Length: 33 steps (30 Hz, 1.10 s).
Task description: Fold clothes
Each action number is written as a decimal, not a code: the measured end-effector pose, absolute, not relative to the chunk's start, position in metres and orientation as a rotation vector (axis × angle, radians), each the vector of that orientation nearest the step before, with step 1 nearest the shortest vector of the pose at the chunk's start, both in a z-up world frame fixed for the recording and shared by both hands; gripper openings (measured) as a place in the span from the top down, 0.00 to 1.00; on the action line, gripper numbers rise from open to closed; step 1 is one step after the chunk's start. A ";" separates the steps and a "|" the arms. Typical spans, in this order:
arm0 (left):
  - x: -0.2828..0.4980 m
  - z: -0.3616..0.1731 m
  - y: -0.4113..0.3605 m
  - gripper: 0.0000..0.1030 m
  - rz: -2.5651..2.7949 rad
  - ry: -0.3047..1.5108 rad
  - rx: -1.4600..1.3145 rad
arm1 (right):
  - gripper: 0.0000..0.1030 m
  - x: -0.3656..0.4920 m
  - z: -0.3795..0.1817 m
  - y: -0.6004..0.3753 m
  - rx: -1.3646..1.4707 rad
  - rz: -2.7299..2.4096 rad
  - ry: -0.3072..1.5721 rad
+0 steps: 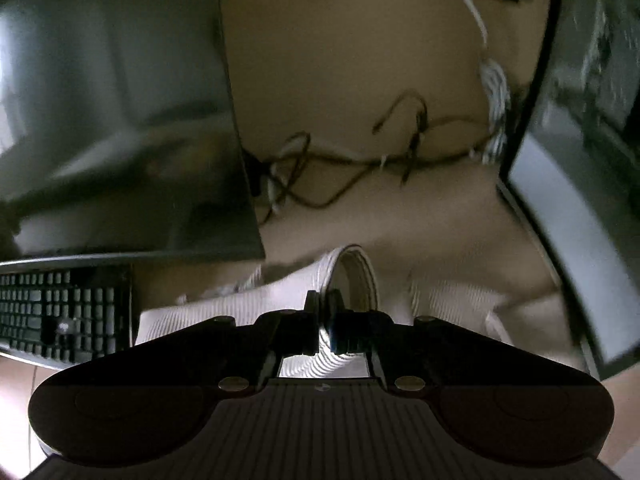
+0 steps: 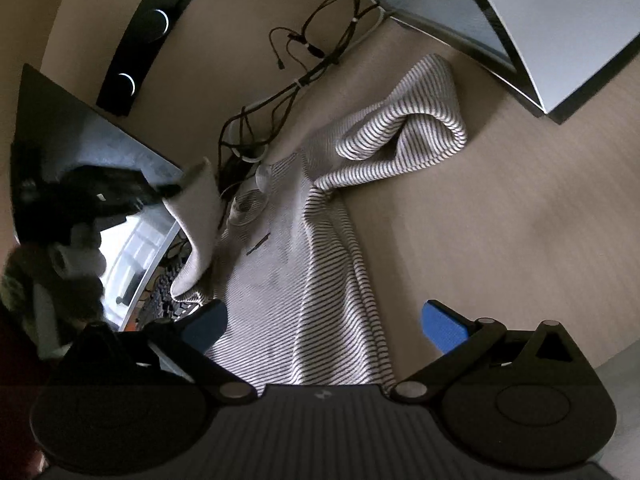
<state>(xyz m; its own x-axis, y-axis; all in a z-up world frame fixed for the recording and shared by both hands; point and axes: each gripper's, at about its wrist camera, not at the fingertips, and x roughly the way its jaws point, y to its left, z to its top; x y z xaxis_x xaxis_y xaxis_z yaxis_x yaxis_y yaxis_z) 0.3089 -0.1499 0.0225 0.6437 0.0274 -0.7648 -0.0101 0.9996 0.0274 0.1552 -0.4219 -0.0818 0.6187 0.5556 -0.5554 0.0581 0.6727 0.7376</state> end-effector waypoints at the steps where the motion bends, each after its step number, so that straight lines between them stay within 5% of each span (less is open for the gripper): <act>1: 0.310 0.025 -0.153 0.95 0.015 0.866 0.016 | 0.00 0.155 -0.081 -0.422 0.796 0.325 0.871; 11: 0.333 0.011 -0.191 0.94 -0.038 0.896 0.038 | 0.00 0.150 -0.080 -0.443 0.808 0.265 0.851; 15: 0.339 -0.005 -0.192 0.87 -0.032 0.938 0.006 | 0.00 0.148 -0.081 -0.450 0.814 0.237 0.851; 25: 0.292 -0.019 -0.151 0.28 -0.025 0.972 -0.045 | 0.00 0.153 -0.078 -0.428 0.775 0.284 0.871; 33: 0.202 -0.072 -0.087 0.19 -0.070 1.146 -0.241 | 0.00 0.168 -0.091 -0.364 0.746 0.406 0.997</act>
